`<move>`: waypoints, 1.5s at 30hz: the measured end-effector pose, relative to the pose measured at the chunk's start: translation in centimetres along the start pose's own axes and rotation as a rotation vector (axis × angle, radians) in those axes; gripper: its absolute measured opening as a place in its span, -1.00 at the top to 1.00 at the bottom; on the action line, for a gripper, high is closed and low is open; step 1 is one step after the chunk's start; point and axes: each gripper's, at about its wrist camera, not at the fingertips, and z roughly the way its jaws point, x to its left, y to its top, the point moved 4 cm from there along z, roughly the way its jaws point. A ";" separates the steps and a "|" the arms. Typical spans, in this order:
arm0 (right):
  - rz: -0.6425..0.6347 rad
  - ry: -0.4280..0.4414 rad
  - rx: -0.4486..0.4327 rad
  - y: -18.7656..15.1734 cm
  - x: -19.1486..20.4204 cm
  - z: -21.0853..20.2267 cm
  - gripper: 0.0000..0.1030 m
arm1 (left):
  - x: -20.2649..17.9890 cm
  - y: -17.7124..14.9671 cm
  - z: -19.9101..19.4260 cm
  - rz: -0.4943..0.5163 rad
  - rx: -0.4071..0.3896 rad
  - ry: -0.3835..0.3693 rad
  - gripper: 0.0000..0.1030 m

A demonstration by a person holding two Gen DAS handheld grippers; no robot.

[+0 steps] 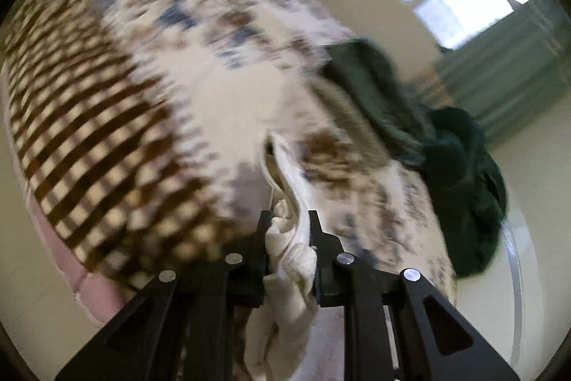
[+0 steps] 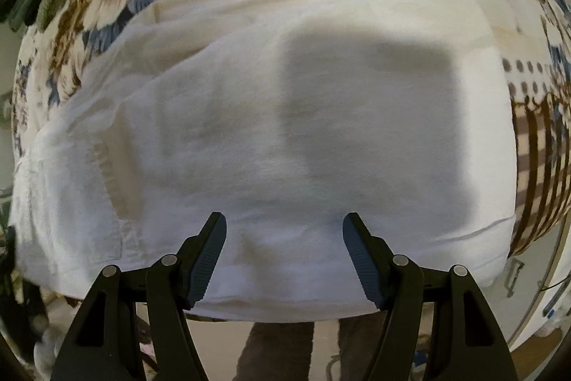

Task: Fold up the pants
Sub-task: 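Release the left gripper and grasp the pants edge with the right gripper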

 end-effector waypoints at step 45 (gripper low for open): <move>0.026 0.076 -0.337 2.8 -14.6 -11.7 0.78 | -16.4 -13.3 13.4 0.460 0.494 0.317 -0.44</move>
